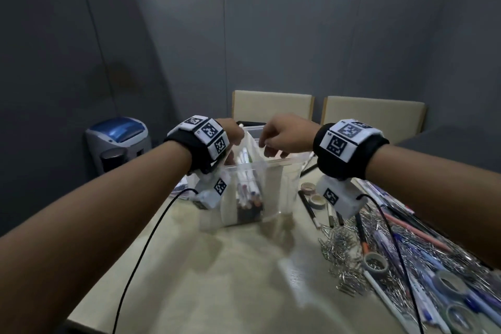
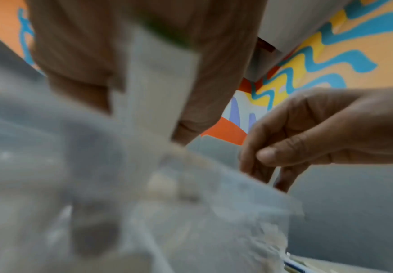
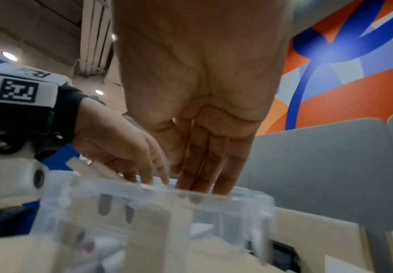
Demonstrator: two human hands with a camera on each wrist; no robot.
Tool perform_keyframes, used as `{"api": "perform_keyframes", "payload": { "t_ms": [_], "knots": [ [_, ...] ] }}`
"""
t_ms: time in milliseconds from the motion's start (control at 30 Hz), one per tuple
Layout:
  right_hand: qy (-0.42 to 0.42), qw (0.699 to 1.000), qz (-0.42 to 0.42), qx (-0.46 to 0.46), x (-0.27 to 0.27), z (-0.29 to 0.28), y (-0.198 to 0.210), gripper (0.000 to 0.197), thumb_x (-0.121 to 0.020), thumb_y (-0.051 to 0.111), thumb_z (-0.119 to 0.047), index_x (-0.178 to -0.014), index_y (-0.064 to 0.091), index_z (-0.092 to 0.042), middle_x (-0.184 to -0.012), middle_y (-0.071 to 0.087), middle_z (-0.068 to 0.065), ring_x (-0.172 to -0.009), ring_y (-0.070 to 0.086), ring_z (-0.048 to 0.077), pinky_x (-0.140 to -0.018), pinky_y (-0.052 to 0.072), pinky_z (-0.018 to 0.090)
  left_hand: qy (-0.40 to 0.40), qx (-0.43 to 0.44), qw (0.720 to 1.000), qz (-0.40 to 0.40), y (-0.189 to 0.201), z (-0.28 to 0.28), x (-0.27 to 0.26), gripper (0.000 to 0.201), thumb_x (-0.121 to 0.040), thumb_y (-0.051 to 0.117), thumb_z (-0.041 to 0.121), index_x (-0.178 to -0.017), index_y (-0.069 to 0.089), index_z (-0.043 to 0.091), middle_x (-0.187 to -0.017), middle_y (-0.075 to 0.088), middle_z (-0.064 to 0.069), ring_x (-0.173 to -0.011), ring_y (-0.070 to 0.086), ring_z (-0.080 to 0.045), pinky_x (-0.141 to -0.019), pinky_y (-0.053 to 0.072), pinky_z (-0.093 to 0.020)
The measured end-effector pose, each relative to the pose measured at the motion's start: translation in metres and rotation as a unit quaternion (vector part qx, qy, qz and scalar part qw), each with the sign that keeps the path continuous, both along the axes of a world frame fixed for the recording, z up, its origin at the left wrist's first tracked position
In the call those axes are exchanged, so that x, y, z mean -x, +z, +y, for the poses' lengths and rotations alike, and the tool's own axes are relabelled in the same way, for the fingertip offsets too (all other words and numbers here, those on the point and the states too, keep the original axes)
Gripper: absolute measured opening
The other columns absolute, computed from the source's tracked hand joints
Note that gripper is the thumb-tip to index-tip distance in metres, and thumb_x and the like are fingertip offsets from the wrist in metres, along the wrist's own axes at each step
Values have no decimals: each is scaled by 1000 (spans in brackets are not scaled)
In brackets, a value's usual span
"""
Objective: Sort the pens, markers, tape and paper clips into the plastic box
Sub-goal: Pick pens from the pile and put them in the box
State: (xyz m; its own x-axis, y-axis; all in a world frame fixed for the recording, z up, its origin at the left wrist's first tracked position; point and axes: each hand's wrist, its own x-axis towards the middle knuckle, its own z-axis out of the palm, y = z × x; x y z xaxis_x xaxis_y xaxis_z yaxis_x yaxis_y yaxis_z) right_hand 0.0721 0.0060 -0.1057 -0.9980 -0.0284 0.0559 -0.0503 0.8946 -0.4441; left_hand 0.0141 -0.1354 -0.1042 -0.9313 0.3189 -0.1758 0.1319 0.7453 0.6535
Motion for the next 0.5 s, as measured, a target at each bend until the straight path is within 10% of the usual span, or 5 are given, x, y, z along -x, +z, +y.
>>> {"api": "perform_keyframes", "payload": {
  "t_ms": [67, 200, 300, 500],
  "knots": [
    [-2, 999, 10, -46, -9, 16, 1, 24, -90, 49, -5, -100, 71, -9, -89, 75, 4, -84, 70, 15, -67, 58, 25, -26, 101, 991, 84, 0, 8, -5, 28, -90, 51, 6, -112, 63, -6, -117, 65, -19, -109, 62, -31, -75, 46, -29],
    [37, 995, 14, -91, -31, 44, -11, 19, -90, 63, -19, -106, 73, -17, -99, 73, -4, -89, 65, 8, -83, 53, 23, -85, 223, 964, 121, -6, 21, -7, 8, -85, 56, 2, -79, 60, 5, -89, 62, -14, -86, 56, -27, -52, 41, -19],
    [64, 996, 41, -46, -46, 50, -18, 19, -89, 64, -16, -105, 74, -17, -96, 73, -7, -88, 66, 3, -81, 49, 15, -101, 206, 969, 93, -12, 30, -6, 25, -93, 53, 8, -117, 60, 3, -107, 59, -20, -99, 57, -30, -77, 46, -26],
    [7, 995, 94, 20, -70, 93, -18, 25, -91, 57, -8, -110, 72, -16, -105, 71, -6, -92, 63, 2, -86, 47, 13, -97, 174, 970, 141, -12, 57, -19, 27, -97, 44, 20, -114, 57, 3, -108, 56, -13, -96, 55, -31, -77, 42, -32]
  ]
}}
